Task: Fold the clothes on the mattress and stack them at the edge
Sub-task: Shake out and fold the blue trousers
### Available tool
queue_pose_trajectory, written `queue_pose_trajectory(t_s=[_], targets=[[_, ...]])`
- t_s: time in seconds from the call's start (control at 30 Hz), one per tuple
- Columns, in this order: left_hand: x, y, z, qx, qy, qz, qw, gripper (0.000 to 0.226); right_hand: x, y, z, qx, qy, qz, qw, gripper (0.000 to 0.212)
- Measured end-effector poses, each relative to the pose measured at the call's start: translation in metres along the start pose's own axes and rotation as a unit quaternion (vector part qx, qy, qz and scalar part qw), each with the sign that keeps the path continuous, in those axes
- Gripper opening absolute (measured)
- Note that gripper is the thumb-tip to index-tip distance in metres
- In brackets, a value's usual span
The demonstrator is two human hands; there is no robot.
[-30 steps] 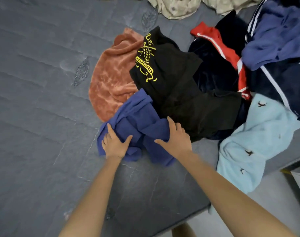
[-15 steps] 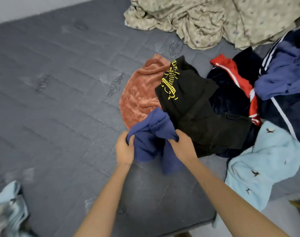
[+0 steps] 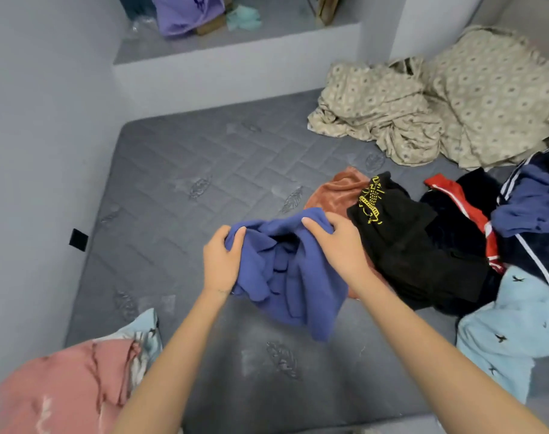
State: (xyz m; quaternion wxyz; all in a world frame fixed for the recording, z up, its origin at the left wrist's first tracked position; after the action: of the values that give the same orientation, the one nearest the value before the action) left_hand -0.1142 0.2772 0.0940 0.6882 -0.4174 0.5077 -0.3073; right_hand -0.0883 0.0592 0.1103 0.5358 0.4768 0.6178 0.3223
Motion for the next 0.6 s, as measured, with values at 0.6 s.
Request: queue_pose_trajectory(t_s=[0.6], targets=[[-0.151,-0.049,-0.025,0.066,0.046,0.142,0.987,0.03,0.057,0.13,-0.087,-0.122,0.023,-0.07,0.99,0.028]])
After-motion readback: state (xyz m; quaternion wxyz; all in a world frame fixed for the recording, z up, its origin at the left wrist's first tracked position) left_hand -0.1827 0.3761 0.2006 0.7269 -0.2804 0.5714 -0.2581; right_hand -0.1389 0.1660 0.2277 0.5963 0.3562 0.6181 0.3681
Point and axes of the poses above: each hand's wrist, its own z-axis towards the middle knuckle, its own x-axis out of the palm, y = z × x, the point moved 3 cm from there along z, towards the middle knuckle, and after that the axes turned 8 degrees about x, right-handed, at the moved point
